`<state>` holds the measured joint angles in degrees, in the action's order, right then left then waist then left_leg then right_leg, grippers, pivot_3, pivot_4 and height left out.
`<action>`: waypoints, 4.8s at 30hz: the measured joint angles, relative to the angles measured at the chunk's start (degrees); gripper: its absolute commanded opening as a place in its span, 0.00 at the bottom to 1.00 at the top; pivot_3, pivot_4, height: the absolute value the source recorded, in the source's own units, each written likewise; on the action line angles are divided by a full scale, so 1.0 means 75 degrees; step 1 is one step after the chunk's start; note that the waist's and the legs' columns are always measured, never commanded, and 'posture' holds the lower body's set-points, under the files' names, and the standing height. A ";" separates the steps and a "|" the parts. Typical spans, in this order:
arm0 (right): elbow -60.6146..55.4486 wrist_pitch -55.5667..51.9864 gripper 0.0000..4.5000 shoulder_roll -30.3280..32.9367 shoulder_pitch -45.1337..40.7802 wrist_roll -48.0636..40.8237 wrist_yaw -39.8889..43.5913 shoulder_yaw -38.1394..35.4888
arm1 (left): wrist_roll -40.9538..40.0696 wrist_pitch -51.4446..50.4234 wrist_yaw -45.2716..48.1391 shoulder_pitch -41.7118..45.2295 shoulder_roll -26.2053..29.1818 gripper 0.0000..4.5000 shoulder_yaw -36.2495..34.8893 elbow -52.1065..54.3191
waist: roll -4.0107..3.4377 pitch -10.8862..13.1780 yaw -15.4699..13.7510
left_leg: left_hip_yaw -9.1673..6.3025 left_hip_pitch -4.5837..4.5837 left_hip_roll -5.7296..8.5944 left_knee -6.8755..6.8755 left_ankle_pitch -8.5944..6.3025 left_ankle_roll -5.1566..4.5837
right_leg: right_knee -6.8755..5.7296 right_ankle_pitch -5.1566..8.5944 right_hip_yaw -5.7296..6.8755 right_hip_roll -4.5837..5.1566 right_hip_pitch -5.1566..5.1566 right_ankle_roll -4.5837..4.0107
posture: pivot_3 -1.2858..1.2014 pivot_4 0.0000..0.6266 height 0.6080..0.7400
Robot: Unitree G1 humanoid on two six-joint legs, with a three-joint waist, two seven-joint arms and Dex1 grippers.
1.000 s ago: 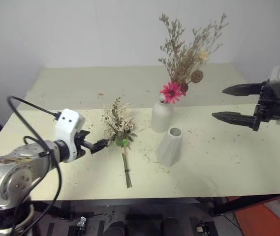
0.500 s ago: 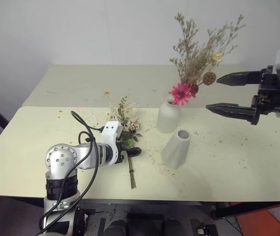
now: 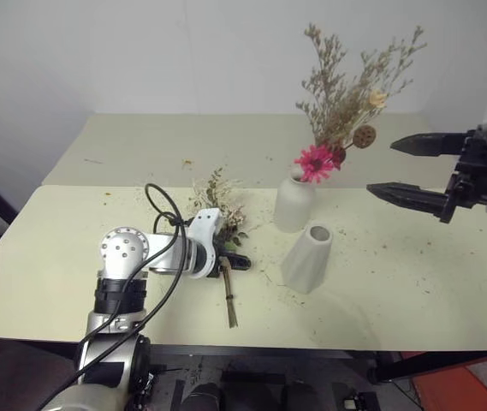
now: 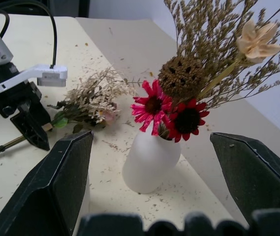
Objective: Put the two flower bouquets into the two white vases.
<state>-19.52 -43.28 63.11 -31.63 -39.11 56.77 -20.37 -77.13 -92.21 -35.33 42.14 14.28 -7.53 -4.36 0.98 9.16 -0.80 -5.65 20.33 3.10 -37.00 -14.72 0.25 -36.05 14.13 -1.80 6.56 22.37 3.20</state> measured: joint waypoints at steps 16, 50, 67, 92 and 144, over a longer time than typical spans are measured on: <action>-0.0088 0.0022 1.00 0.0042 0.0289 0.0012 -0.0295 -0.0168 | 0.2623 0.0079 0.1601 0.0504 -0.0562 0.02 -0.0188 -0.0853 | -0.0014 -0.0038 -0.0055 | 0.0000 -0.0008 0.0005 -0.0001 0.0001 0.0002 | 0.0012 -0.0003 0.0010 0.0005 -0.0024 0.0012 | 0.52 0.24 1.00; -0.1277 0.0798 1.00 -0.0133 0.5763 0.0815 0.2567 -0.4618 | 0.1879 0.5396 1.1280 0.2477 0.0782 0.02 -0.1818 -0.1553 | 0.0028 -0.0013 0.0134 | -0.0003 0.0027 -0.0011 -0.0028 -0.0012 -0.0021 | 0.0036 0.0000 0.0050 -0.0003 -0.0027 0.0024 | 0.52 0.24 1.00; -0.2861 0.0186 1.00 -0.1131 0.6866 0.0235 0.1484 -0.5846 | 0.3847 0.7670 1.4583 0.3129 -0.0586 0.02 -0.0089 -0.3268 | 0.0058 0.0004 0.0157 | -0.0002 0.0023 -0.0011 -0.0023 -0.0014 -0.0024 | 0.0039 0.0000 0.0045 -0.0003 -0.0030 0.0030 | 0.52 0.24 1.00; -0.3159 -0.0119 1.00 -0.1091 0.6993 -0.0075 0.0457 -0.6141 | 0.4934 0.9323 1.5038 0.3288 -0.1836 0.02 -0.0075 -0.4974 | 0.0088 0.0022 0.0060 | -0.0001 0.0025 -0.0010 -0.0028 -0.0019 -0.0034 | 0.0038 0.0002 0.0046 -0.0003 -0.0030 0.0034 | 0.52 0.24 1.00; -0.2905 -0.0092 1.00 -0.0960 0.6660 0.0101 -0.0099 -0.5801 | 0.5547 0.9326 1.4923 0.2881 -0.1935 0.02 0.0288 -0.4520 | 0.0083 0.0019 0.0039 | -0.0001 0.0021 -0.0011 -0.0033 -0.0019 -0.0034 | 0.0031 0.0002 0.0046 -0.0004 -0.0032 0.0034 | 0.52 0.24 1.00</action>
<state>-41.31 -43.97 55.91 18.32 -38.36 56.03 -63.88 -35.52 -22.27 76.59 63.75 -0.23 -5.37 -38.26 1.60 9.30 -0.50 -5.66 20.49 3.02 -37.25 -14.86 -0.01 -35.82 14.15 -1.45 6.53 22.13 3.45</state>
